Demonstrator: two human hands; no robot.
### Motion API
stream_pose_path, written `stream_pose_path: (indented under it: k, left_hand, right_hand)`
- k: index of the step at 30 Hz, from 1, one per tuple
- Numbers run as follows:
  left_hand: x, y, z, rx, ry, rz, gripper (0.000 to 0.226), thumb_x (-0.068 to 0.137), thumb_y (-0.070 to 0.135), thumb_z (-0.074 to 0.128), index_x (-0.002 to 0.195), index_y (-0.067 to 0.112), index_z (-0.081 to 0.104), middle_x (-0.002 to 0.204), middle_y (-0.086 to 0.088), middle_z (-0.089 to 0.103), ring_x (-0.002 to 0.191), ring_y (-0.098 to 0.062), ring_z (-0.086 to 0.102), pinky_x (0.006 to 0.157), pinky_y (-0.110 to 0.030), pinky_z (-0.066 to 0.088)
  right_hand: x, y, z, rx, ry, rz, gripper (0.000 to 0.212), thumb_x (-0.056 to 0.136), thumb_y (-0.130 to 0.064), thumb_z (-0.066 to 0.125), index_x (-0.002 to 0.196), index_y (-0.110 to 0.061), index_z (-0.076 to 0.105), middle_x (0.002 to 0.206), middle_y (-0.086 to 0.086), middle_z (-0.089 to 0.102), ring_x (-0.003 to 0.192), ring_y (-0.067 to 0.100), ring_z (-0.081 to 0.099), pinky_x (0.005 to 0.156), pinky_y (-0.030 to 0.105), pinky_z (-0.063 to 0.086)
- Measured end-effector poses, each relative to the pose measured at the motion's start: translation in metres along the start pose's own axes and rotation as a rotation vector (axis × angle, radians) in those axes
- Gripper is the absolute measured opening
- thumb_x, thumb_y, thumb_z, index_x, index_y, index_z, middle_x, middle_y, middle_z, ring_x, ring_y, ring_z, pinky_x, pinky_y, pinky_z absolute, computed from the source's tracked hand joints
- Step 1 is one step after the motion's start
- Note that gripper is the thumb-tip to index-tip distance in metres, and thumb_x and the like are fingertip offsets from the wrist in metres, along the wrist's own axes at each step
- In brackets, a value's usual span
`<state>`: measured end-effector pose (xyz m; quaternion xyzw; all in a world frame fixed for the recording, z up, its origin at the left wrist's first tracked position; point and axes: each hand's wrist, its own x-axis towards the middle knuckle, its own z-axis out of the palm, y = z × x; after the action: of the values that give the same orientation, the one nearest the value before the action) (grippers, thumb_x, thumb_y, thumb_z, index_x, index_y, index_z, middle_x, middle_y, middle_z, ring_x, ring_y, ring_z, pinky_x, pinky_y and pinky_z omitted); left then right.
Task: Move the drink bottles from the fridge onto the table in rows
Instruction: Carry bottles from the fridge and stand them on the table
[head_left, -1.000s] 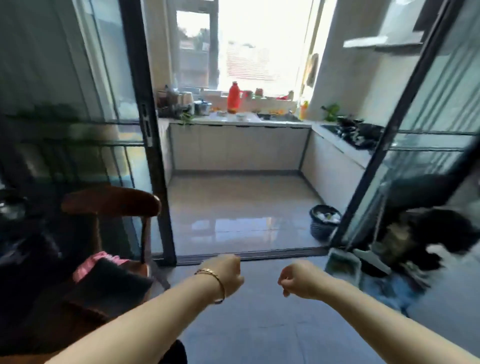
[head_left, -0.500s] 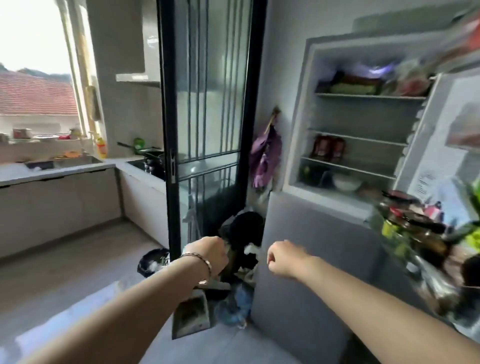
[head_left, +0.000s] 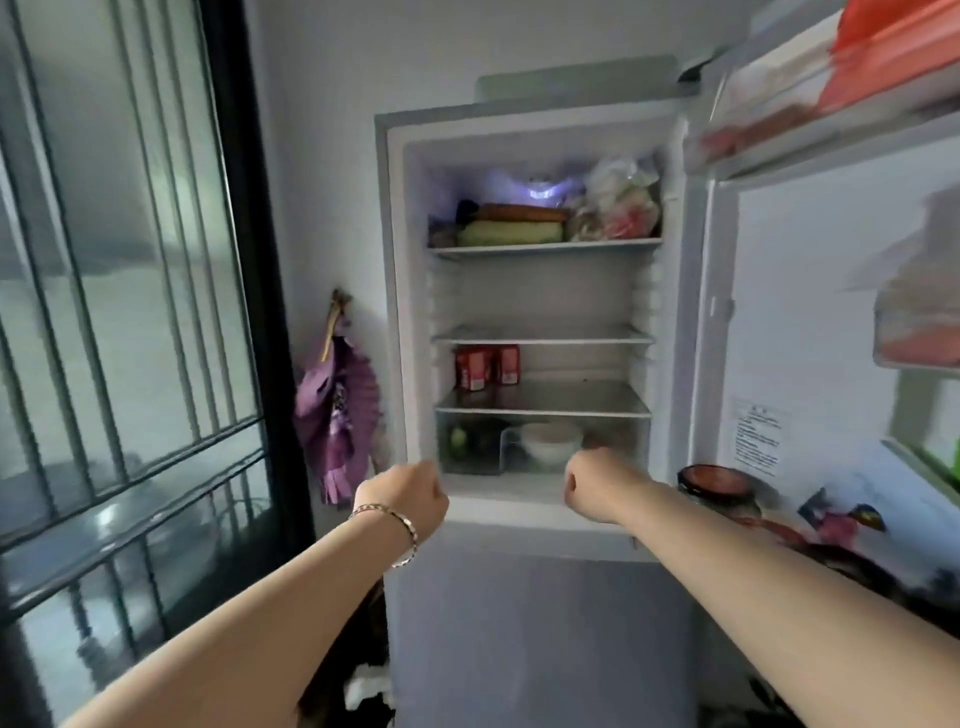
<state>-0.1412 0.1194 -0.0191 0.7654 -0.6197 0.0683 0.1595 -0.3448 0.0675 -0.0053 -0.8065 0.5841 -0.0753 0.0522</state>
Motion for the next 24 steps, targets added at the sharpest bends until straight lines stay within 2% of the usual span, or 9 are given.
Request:
stream_pose_path:
  k: [2, 5, 7, 10, 13, 17, 19, 21, 24]
  left_hand:
    - [0.047, 0.0, 0.008, -0.059, 0.004, 0.024, 0.021, 0.086, 0.024, 0.042, 0.098, 0.021, 0.059, 0.099, -0.002, 0.066, 0.089, -0.024, 0.062, 0.073, -0.029, 0.047]
    - [0.109, -0.001, 0.029, -0.091, 0.02, 0.059, 0.016, 0.086, 0.024, 0.044, 0.094, 0.02, 0.058, 0.095, -0.003, 0.067, 0.086, -0.026, 0.062, 0.07, -0.027, 0.045]
    - [0.145, -0.003, 0.048, -0.098, 0.035, 0.062, 0.017, 0.087, 0.025, 0.044, 0.095, 0.021, 0.059, 0.096, -0.002, 0.066, 0.085, -0.026, 0.061, 0.069, -0.027, 0.043]
    - [0.199, -0.007, 0.081, -0.119, 0.04, 0.051, 0.017, 0.087, 0.026, 0.044, 0.095, 0.023, 0.058, 0.093, 0.0, 0.064, 0.079, -0.023, 0.057, 0.068, -0.027, 0.041]
    - [0.25, -0.008, 0.111, -0.143, 0.081, 0.031, 0.016, 0.088, 0.024, 0.044, 0.094, 0.021, 0.058, 0.082, -0.001, 0.061, 0.069, -0.02, 0.051, 0.06, -0.025, 0.038]
    - [0.31, -0.007, 0.134, -0.183, 0.092, -0.005, 0.018, 0.086, 0.02, 0.047, 0.099, 0.019, 0.059, 0.091, -0.006, 0.065, 0.071, -0.024, 0.052, 0.063, -0.028, 0.042]
    - [0.332, -0.007, 0.143, -0.215, 0.093, -0.009, 0.023, 0.086, 0.018, 0.048, 0.107, 0.019, 0.058, 0.099, -0.008, 0.065, 0.081, -0.028, 0.057, 0.069, -0.03, 0.045]
    - [0.349, -0.007, 0.153, -0.252, 0.068, -0.012, 0.027, 0.088, 0.019, 0.048, 0.113, 0.019, 0.056, 0.103, -0.007, 0.064, 0.085, -0.026, 0.058, 0.071, -0.028, 0.043]
    - [0.363, -0.013, 0.162, -0.28, 0.058, -0.024, 0.025, 0.087, 0.019, 0.05, 0.111, 0.02, 0.057, 0.099, -0.005, 0.065, 0.079, -0.024, 0.056, 0.068, -0.024, 0.041]
  right_hand:
    - [0.038, 0.002, -0.002, 0.023, 0.043, 0.053, 0.028, 0.09, -0.009, 0.045, 0.11, -0.013, 0.064, 0.112, 0.017, 0.062, 0.106, 0.031, 0.06, 0.082, 0.031, 0.047]
    - [0.094, 0.004, 0.006, 0.024, 0.086, 0.114, 0.025, 0.089, -0.011, 0.047, 0.106, -0.009, 0.064, 0.106, 0.008, 0.064, 0.1, 0.029, 0.061, 0.075, 0.028, 0.046]
    - [0.133, 0.004, 0.015, 0.059, 0.122, 0.123, 0.026, 0.088, -0.014, 0.047, 0.108, -0.013, 0.065, 0.11, 0.007, 0.065, 0.104, 0.028, 0.061, 0.08, 0.029, 0.048]
    - [0.204, 0.005, 0.031, 0.168, 0.205, 0.076, 0.023, 0.089, -0.02, 0.051, 0.106, -0.017, 0.066, 0.11, 0.004, 0.067, 0.102, 0.027, 0.061, 0.081, 0.029, 0.048]
    - [0.282, 0.002, 0.047, 0.327, 0.286, -0.003, 0.026, 0.089, -0.022, 0.055, 0.113, -0.016, 0.063, 0.114, 0.004, 0.065, 0.102, 0.025, 0.061, 0.078, 0.026, 0.044]
    - [0.385, -0.017, 0.063, 0.461, 0.204, -0.094, 0.041, 0.086, -0.021, 0.061, 0.124, -0.009, 0.055, 0.125, 0.011, 0.057, 0.112, 0.028, 0.057, 0.095, 0.035, 0.047]
    - [0.431, -0.03, 0.068, 0.488, 0.131, -0.148, 0.043, 0.085, -0.021, 0.061, 0.126, -0.008, 0.052, 0.127, 0.012, 0.056, 0.116, 0.029, 0.055, 0.099, 0.039, 0.046]
    - [0.47, -0.041, 0.072, 0.553, 0.081, -0.13, 0.062, 0.083, -0.019, 0.065, 0.137, -0.004, 0.038, 0.137, 0.017, 0.046, 0.128, 0.031, 0.045, 0.107, 0.039, 0.039]
    - [0.513, -0.05, 0.075, 0.775, 0.034, -0.007, 0.104, 0.077, -0.014, 0.073, 0.148, 0.003, -0.001, 0.155, 0.019, 0.013, 0.144, 0.032, 0.016, 0.118, 0.04, 0.019]
